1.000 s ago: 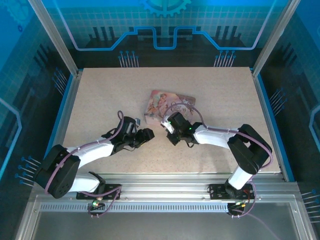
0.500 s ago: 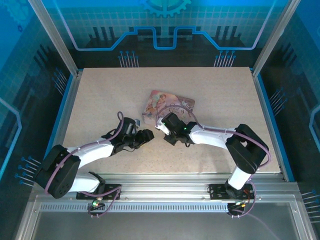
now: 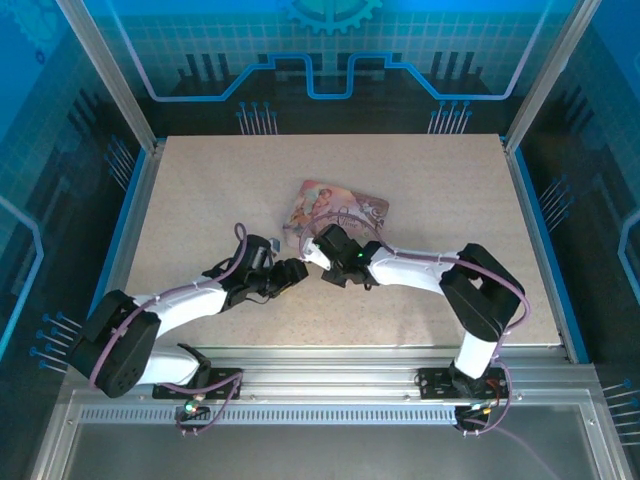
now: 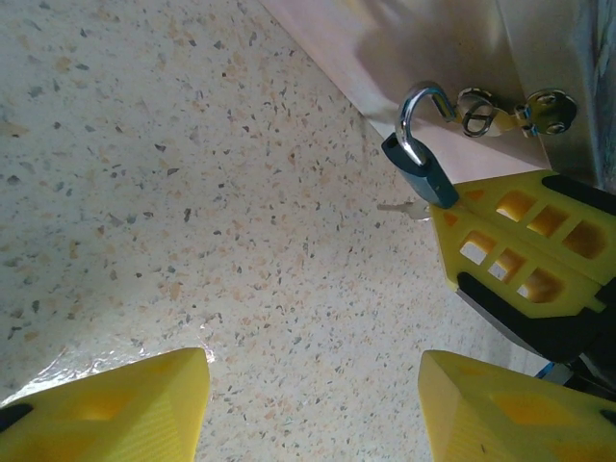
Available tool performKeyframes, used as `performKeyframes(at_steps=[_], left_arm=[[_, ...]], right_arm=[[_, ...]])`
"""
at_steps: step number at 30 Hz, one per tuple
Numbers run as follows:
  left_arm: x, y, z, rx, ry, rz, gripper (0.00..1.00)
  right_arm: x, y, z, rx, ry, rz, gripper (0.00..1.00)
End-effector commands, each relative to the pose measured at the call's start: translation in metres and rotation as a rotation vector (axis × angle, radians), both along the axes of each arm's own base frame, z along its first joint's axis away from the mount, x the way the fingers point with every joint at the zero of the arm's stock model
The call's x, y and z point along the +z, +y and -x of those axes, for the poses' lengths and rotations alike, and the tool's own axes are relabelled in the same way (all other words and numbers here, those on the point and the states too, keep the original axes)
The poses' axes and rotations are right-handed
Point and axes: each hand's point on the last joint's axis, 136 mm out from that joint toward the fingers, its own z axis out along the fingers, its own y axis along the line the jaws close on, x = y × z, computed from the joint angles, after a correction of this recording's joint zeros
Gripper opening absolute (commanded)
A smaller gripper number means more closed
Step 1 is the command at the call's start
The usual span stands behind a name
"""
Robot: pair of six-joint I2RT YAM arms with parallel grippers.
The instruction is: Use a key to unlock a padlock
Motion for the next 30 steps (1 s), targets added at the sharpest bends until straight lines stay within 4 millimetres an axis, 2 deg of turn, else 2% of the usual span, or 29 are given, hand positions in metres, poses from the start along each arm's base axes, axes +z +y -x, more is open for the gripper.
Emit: performKeyframes(at_steps=[1,6,10,14,18,26,30], left_arm=[[0.007,0.004,0.000,0.018,-0.004,0.008,0.61],[0.009,0.007,0.002,0.024,-0.002,0.004,0.61],[0.012,0.010,0.007,0.024,-0.007,0.002,0.61],[0.016,0.014,0.012,0.024,-0.025,0.002,0.65],[0.030,0.016,0.017,0.011,-0.070,0.017,0.71],[0.062,0.002,0.021,-0.070,-0.140,0.090,0.75],[0.077,-0.007,0.018,-0.105,-0.177,0.109,0.76]], right_arm=[[0.012,0.016,-0.001,0.033,-0.024,-0.037,0.00],[0.021,0.012,0.007,-0.007,-0.016,-0.081,0.00],[0.039,0.005,0.013,-0.058,-0.027,-0.148,0.00],[0.055,-0.005,0.018,-0.096,-0.043,-0.197,0.00],[0.068,-0.020,0.020,-0.154,-0.054,-0.232,0.00],[0.103,-0.064,0.019,-0.364,-0.068,-0.374,0.00],[0.104,-0.102,0.018,-0.523,-0.043,-0.429,0.00]])
